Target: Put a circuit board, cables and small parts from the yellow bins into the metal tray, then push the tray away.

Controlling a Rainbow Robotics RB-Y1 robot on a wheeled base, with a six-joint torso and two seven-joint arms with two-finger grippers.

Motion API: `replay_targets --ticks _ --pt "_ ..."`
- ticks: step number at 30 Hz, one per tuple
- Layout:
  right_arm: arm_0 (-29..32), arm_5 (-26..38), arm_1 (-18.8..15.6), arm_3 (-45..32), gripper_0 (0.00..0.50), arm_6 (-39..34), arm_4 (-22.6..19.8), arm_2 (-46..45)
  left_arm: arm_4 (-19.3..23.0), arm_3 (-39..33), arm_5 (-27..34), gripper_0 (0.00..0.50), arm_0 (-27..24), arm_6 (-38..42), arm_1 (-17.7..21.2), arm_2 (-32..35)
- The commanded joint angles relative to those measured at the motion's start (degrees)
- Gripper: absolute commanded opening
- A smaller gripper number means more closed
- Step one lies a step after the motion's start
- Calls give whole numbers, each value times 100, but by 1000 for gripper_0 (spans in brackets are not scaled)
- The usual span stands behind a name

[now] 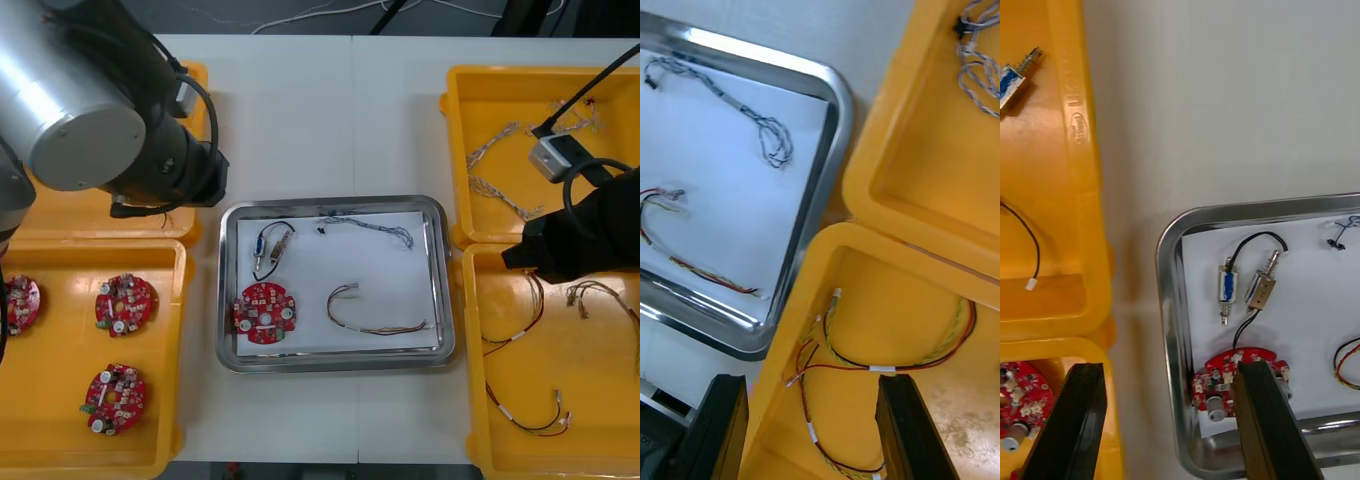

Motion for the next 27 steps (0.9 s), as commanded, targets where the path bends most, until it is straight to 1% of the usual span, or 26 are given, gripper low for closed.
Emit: replay_targets --ticks 1,3,6,10,15,20,23,27 --pt "-442 18 58 -197 500 -50 17 611 347 -312 37 500 428 -487 471 679" --pt "-557 18 93 -197 500 -41 17 874 558 -312 37 500 578 -514 638 916" --pt "-706 18 163 -197 500 -32 35 1200 681 -321 37 500 789 -549 788 1180" --pt "-864 18 260 -197 500 -32 211 1665 698 -312 37 500 1000 -628 902 1399" --pt "-1198 18 251 -144 500 3 641 2580 707 -312 37 500 1272 -689 1016 1707" --pt "-1576 18 242 -13 500 21 729 3291 707 -286 37 500 1413 -804 1219 1769" --pt "-1805 18 269 5 500 38 870 3748 725 -286 37 500 1501 -874 1324 1813" --pt "-2042 -84 374 31 500 47 1213 4434 786 -286 37 500 1685 -1173 1394 2041"
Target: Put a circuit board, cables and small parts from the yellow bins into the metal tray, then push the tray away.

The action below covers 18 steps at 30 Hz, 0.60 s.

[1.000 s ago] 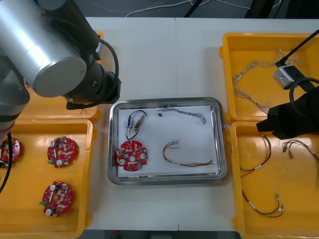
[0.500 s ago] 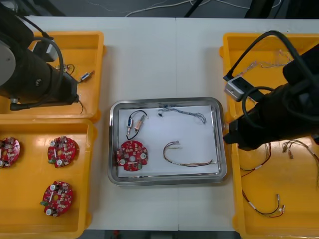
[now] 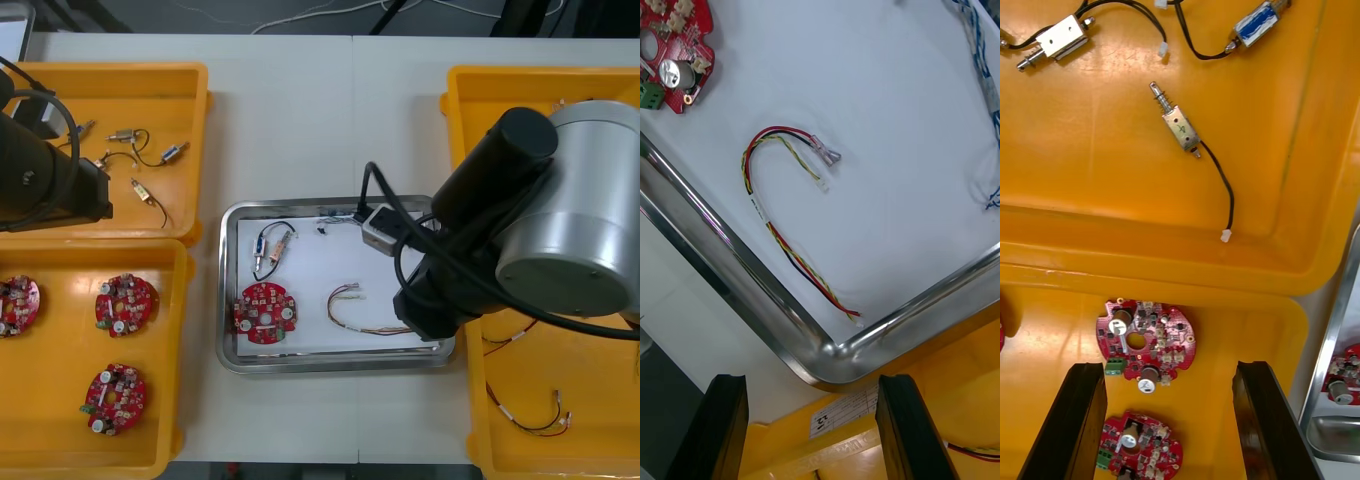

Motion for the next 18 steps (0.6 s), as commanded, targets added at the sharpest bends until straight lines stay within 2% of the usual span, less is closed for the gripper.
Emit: replay_targets --ticks 1,10,18 --pt "-468 -127 217 36 500 29 357 873 101 -155 36 500 314 -901 325 470" --pt "-828 -567 621 546 500 46 1034 2270 128 -111 36 500 631 -1358 360 865" --pt "-1030 -1024 894 880 500 248 1368 3088 145 -120 36 500 648 -1349 360 865"
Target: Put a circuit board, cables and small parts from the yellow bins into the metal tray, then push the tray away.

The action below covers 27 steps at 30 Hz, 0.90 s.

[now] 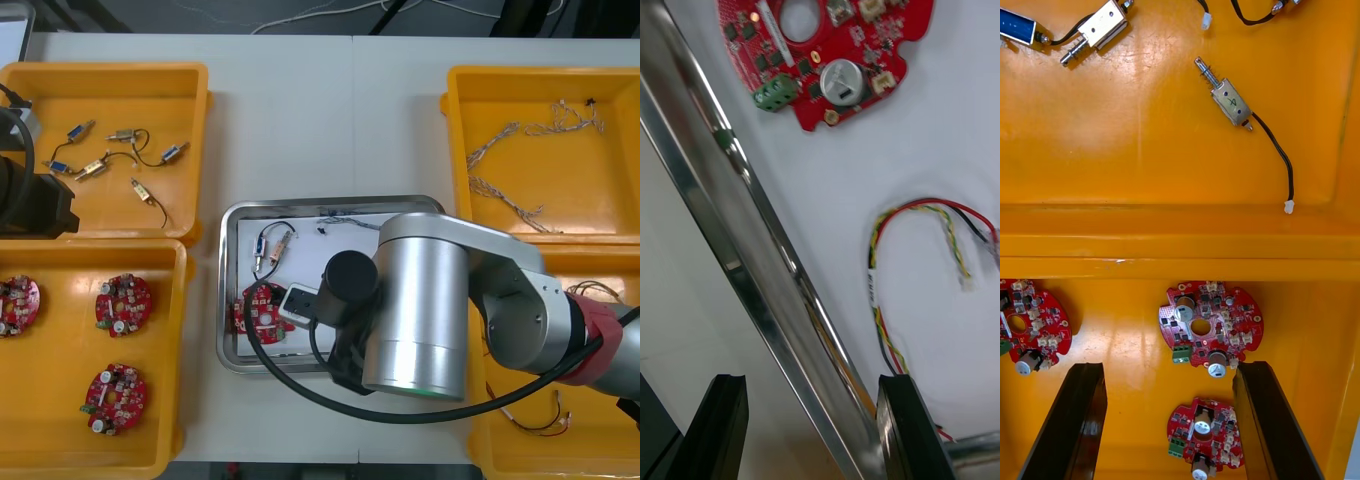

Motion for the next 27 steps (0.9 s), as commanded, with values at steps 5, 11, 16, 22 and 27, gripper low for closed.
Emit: replay_targets --ticks 5,11,16,22,27 --pt "-418 -142 459 377 500 878 466 808 44 -120 36 500 82 22 269 143" --pt "-444 -142 662 649 500 1695 554 834 -26 -120 36 500 91 39 269 152" --pt "-436 -160 749 772 500 2152 554 834 -96 -120 36 500 187 39 269 205" --pt "-374 -177 767 807 500 2214 545 861 -61 -243 -101 500 556 13 207 539" --pt "-216 -195 776 798 500 2249 641 878 -105 -252 5 500 583 13 58 715"
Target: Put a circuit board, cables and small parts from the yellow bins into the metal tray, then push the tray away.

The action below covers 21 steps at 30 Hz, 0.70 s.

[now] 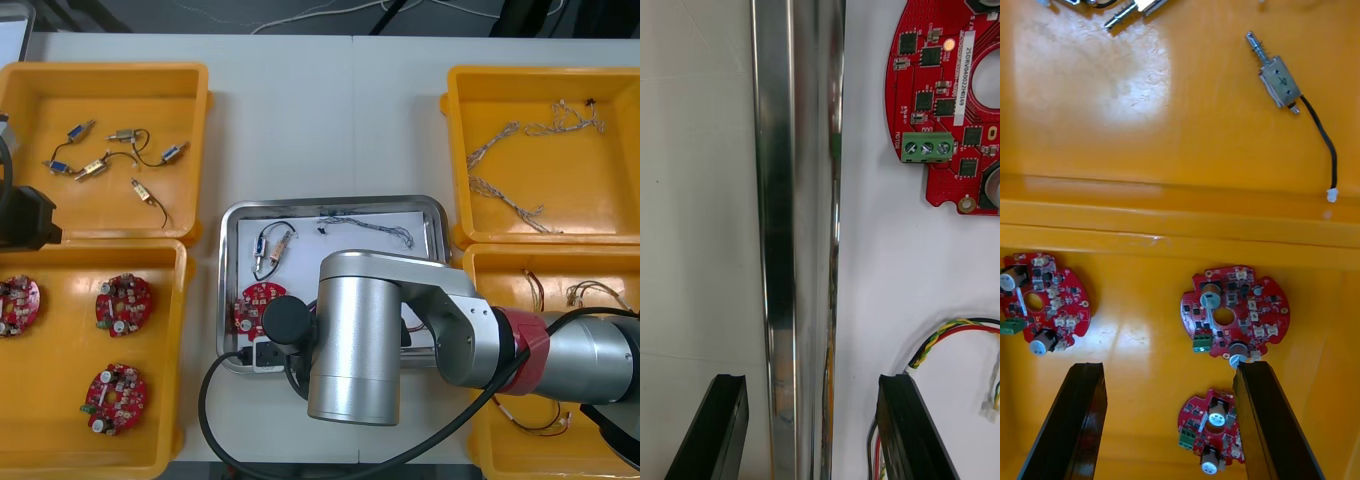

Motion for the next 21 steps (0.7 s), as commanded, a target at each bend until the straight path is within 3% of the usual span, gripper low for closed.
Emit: replay_targets --ticks 1,21 --pt "95 -77 157 -52 500 126 185 100 -85 -176 41 500 118 13 58 301" --pt "692 -314 113 -52 500 319 835 188 -243 -193 -381 500 74 -31 -48 380"
